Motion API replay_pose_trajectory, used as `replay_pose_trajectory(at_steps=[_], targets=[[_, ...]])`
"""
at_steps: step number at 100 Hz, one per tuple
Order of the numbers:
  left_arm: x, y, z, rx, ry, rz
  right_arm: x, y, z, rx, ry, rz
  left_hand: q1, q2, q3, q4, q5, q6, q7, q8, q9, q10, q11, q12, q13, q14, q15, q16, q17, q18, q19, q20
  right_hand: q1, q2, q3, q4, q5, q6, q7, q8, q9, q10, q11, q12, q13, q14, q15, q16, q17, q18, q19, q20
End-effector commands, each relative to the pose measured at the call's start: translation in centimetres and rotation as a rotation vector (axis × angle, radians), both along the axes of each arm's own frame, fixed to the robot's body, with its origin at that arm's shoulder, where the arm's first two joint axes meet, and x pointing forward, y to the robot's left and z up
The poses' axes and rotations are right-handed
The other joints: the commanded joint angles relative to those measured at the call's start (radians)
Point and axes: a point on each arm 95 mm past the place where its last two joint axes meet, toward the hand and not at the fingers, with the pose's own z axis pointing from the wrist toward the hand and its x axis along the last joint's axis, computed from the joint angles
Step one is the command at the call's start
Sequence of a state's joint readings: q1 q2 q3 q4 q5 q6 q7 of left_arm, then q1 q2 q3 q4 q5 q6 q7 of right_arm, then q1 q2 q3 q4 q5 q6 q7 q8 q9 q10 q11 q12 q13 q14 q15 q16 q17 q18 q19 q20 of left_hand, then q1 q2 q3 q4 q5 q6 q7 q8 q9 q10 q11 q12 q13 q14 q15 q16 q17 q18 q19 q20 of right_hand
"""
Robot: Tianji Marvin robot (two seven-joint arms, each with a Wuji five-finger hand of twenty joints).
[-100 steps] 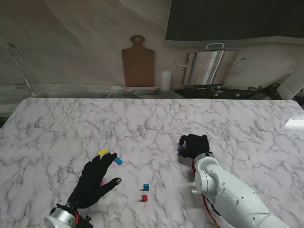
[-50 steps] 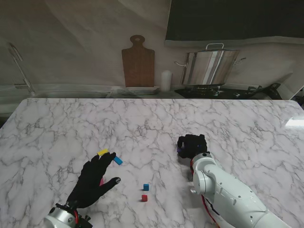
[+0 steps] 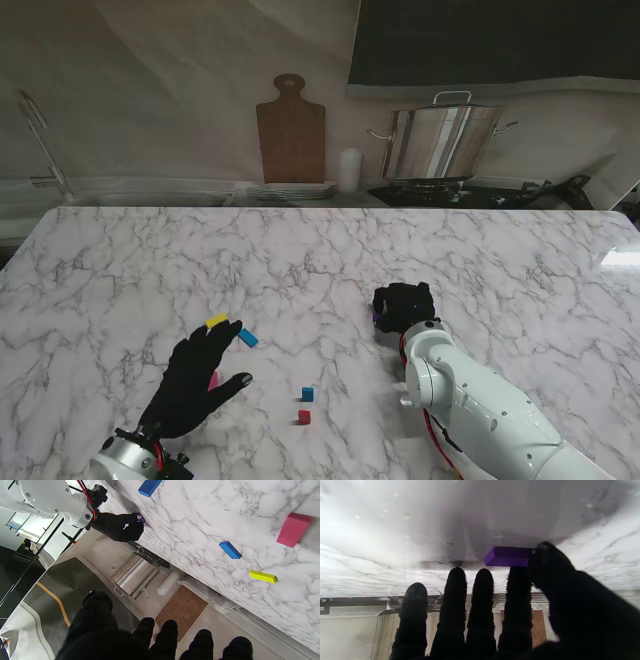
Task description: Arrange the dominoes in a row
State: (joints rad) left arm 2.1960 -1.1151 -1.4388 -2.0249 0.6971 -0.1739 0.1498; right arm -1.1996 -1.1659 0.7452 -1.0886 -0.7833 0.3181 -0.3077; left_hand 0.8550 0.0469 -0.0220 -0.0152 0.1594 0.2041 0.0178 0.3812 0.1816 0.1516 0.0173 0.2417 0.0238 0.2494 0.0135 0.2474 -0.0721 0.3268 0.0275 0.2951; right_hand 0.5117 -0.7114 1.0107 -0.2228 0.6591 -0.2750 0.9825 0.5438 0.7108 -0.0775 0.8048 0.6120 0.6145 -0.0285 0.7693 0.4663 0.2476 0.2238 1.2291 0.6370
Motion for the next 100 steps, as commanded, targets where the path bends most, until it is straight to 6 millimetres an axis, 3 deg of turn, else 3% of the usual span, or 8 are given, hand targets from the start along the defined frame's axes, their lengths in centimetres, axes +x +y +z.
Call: replay_pose_trajectory(at_steps=[1,33,56,70,82,100], targets=[[-0.21,-0.15,-0.09,0.0,0.014,-0.005,-0.85,-0.33,-1.51,-0.013,0.045,0.0,0.011,-0.008,0.001,0.011,-0.025,0.003,0.011,0.012,-0.035,-0.015,-0.008,0.008,-0.013,-0.002,-0.005,-0.002,-0.011,-0.017,0.004,0.014,0.062,-0.075,0.026,-0.004,0.01,-0.045,0.094,0.061,0.012,-0.021,0.012,0.005,0.062,-0.012,0.011,0.009,0.0,-0.01,0.025,0.012],[-0.2,-0.08,-0.04,-0.002,0.012,-0.002,-0.77,-0.09,-1.43,-0.004,0.041,0.017,0.01,-0.009,0.001,0.011,-0.027,0.004,0.01,0.012,-0.036,-0.016,-0.008,0.008,-0.012,-0.002,-0.005,-0.002,-0.011,-0.017,0.004,0.015,0.081,-0.086,0.052,-0.003,-0.014,-0.075,0.111,0.149,0.142,-0.002,-0.115,-0.076,0.178,-0.001,-0.105,-0.043,0.048,0.009,-0.001,-0.013],[-0.23,-0.04,-0.06,-0.001,0.013,0.0,-0.67,-0.11,-1.28,0.004,0.037,0.031,0.012,-0.011,0.002,0.011,-0.027,0.003,0.01,0.013,-0.035,-0.015,-0.008,0.008,-0.013,-0.002,-0.005,-0.002,-0.011,-0.017,0.004,0.015,0.112,-0.107,0.08,-0.005,-0.01,-0.127,0.109,0.206,0.29,-0.031,-0.159,-0.039,0.289,-0.017,-0.083,-0.022,0.111,0.016,0.015,-0.03],[-0.23,-0.02,-0.06,-0.001,0.013,0.0,-0.59,-0.16,-1.3,0.003,0.036,0.039,0.011,-0.011,0.002,0.011,-0.028,0.002,0.01,0.013,-0.035,-0.015,-0.008,0.008,-0.013,-0.002,-0.005,-0.002,-0.011,-0.016,0.004,0.015,0.133,-0.127,0.091,-0.005,-0.026,-0.143,0.102,0.227,0.319,-0.065,-0.113,0.013,0.297,-0.033,-0.036,0.0,0.112,0.014,0.02,-0.034],[-0.22,0.01,-0.05,0.0,0.012,-0.001,-0.56,-0.17,-1.29,0.003,0.033,0.045,0.013,-0.012,0.002,0.011,-0.028,0.003,0.01,0.013,-0.036,-0.016,-0.008,0.008,-0.013,-0.003,-0.005,-0.002,-0.011,-0.017,0.004,0.015,0.141,-0.14,0.095,-0.01,-0.041,-0.148,0.083,0.231,0.315,-0.07,-0.069,0.039,0.288,-0.035,-0.009,0.01,0.108,0.011,0.022,-0.037],[-0.21,0.01,-0.07,0.0,0.012,-0.001,-0.53,-0.22,-1.26,-0.002,0.028,0.056,0.011,-0.012,0.001,0.011,-0.031,0.004,0.006,0.011,-0.036,-0.015,-0.009,0.008,-0.013,-0.002,-0.005,-0.002,-0.011,-0.017,0.004,0.015,0.142,-0.153,0.095,-0.015,-0.077,-0.105,-0.038,0.148,0.292,-0.086,-0.015,0.065,0.265,-0.044,0.006,0.011,0.096,0.01,0.021,-0.039]])
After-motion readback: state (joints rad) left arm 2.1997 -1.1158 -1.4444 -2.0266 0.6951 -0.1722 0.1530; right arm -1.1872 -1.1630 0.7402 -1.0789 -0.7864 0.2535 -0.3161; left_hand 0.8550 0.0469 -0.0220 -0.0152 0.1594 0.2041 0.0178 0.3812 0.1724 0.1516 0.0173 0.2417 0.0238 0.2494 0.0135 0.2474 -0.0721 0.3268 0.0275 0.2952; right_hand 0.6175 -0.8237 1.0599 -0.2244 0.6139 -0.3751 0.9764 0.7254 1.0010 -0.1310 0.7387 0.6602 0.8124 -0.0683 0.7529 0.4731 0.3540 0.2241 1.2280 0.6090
